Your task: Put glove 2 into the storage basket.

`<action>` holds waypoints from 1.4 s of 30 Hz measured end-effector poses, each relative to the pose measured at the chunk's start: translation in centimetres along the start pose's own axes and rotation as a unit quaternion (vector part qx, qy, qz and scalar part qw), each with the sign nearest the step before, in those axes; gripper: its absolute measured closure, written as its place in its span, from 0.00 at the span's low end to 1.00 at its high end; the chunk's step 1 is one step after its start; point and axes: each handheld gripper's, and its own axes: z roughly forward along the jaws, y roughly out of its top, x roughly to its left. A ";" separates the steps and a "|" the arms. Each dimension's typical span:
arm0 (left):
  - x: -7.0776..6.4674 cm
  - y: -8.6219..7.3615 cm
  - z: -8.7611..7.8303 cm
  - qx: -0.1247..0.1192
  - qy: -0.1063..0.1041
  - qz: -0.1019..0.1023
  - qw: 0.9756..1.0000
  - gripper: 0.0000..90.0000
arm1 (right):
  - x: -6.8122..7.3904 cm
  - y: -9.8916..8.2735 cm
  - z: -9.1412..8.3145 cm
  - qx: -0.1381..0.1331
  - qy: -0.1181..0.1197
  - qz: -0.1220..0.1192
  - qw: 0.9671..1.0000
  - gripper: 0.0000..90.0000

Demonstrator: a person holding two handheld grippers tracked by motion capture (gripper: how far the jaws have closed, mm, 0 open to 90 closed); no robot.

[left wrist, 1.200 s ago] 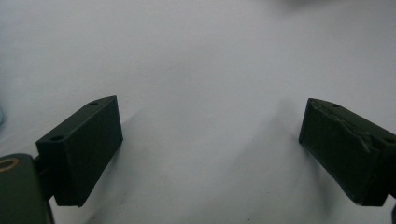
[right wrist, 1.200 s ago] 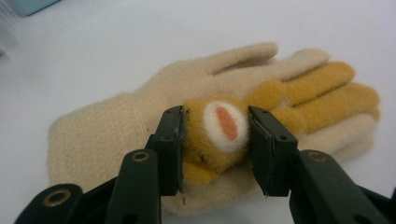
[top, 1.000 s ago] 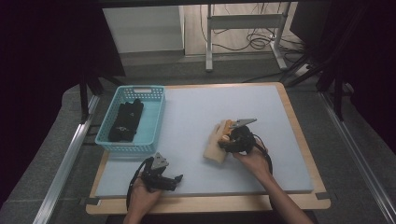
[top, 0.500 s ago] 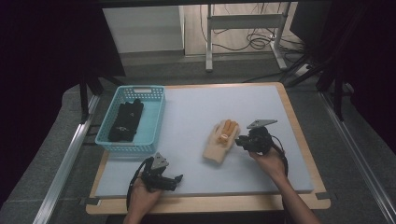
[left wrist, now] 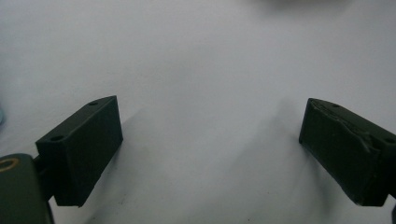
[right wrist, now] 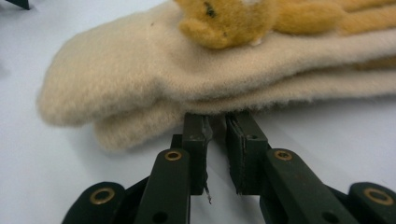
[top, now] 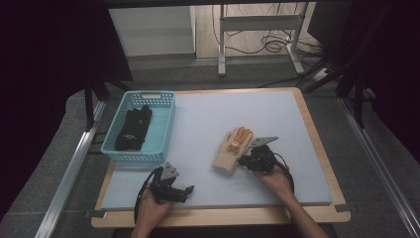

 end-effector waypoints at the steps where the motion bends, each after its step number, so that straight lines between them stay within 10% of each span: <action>1: 0.0 0.0 0.0 0.000 0.000 0.000 1.000 0.07 | 0.3 0.1 0.3 -0.003 0.007 0.001 1.000 0.84; 11: 0.0 0.0 0.0 -0.002 0.000 -0.002 1.000 0.07 | 0.9 0.3 0.5 -0.007 0.000 -0.013 1.000 0.75; 27: 0.0 0.2 0.1 0.006 -0.006 0.001 1.000 0.05 | -3.5 -4.3 -5.5 -0.035 -0.083 0.026 0.996 0.34; 42: -0.1 0.2 0.1 0.007 -0.002 0.002 1.000 0.04 | -5.5 -6.8 -7.0 -0.026 -0.129 0.042 0.990 0.24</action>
